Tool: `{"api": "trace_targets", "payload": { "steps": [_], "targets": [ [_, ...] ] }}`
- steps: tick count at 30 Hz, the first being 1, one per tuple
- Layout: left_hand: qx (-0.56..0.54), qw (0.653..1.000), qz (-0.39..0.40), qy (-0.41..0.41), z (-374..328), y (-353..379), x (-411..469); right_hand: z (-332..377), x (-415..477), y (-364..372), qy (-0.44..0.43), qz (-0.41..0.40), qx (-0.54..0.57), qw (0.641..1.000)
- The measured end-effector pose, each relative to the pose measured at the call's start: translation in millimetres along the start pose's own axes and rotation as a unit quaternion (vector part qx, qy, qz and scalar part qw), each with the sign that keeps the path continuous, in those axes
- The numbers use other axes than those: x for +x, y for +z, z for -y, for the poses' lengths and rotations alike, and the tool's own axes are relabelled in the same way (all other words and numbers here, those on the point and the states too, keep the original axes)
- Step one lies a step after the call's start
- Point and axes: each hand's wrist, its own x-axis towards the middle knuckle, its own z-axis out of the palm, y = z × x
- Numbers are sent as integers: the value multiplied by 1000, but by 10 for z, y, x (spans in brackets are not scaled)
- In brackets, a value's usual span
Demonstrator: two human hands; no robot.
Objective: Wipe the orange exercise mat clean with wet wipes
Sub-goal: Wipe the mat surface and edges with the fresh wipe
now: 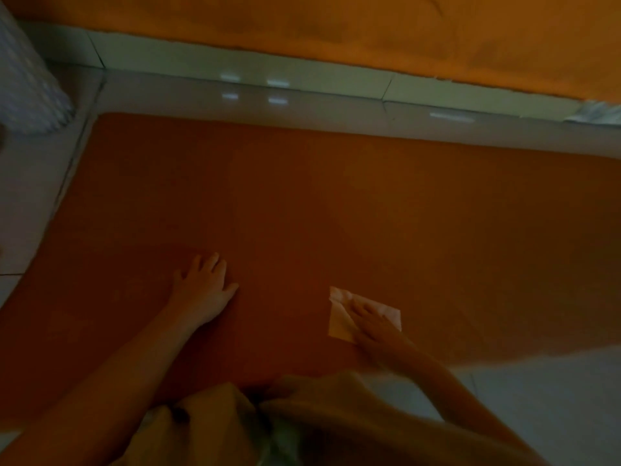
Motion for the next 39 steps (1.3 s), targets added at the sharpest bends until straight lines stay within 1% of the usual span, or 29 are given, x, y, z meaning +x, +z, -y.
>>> {"api": "trace_targets", "payload": {
  "steps": [1,3,4,5,6,7,8,10,11,12,13,14,15,16,17,18,20,21,22,23,24,26,29,31,34,36,37,39],
  "targets": [
    [-3,1000,3,-1,9,-9,-1,-120,-28,-33,11,7,-30,999],
    [-7,1000,5,-5,-12,-36,-6,-347,-79,-145,70,16,-53,996],
    [-5,1000,5,-8,-33,-48,-1,-431,-70,-225,70,20,-89,993],
    [-3,1000,6,-12,-50,-60,10,-511,-10,-240,74,45,-133,987],
    [-3,1000,6,-16,-69,-62,24,-581,49,-203,78,44,-195,977],
    [-8,1000,6,-22,-88,-59,39,-629,107,-131,95,62,-220,969],
    [-14,999,2,-32,-119,-54,54,-628,122,-59,91,66,-211,971],
    [-22,998,-19,-53,-210,-47,104,-466,48,18,37,49,-174,983],
    [-26,997,-27,-68,-280,-28,134,-407,-23,80,21,46,-133,990],
    [-32,996,-33,-81,-337,-25,145,-338,-107,58,18,67,-96,993],
    [-37,994,-39,-94,-400,-9,151,-332,-188,77,-27,25,-89,995],
    [-41,993,-46,-104,-461,17,149,-357,-292,84,-56,23,-72,996],
    [-44,991,-60,-108,-506,49,151,-433,-318,116,-53,36,-73,995],
    [-43,991,-80,-102,-532,79,154,-539,-340,114,-17,36,-89,995],
    [-35,991,-102,-85,-546,116,165,-670,-280,121,11,48,-73,996],
    [-26,991,-117,-60,-555,141,172,-770,-177,92,16,24,-97,995],
    [-20,991,-131,-12,-548,179,181,-798,53,-33,81,26,-82,993],
    [-17,991,-134,-1,-548,173,193,-797,172,-67,95,33,-67,993],
    [-13,991,-131,3,-544,165,206,-753,268,-75,104,19,-40,994],
    [-15,991,-130,1,-525,140,211,-678,363,-81,84,-2,-36,996],
    [-10,992,-125,-2,-524,123,220,-563,397,-93,56,-6,-27,998],
    [3,993,-119,-4,-549,102,242,-372,356,-84,4,-22,29,999],
    [5,994,-109,-13,-580,84,245,-374,138,-89,-26,-8,65,997],
    [20,994,-103,-8,-583,81,242,-505,100,-138,0,-5,68,998],
    [24,995,-97,-6,-567,44,233,-719,344,-172,65,11,-12,998],
    [15,995,-100,-7,-574,35,226,-718,550,-194,98,8,-36,994],
    [11,995,-101,-9,-582,30,223,-667,624,-202,95,-1,-32,995],
    [8,994,-105,-10,-588,26,213,-491,658,-183,40,-11,-26,999]
  ]
}}
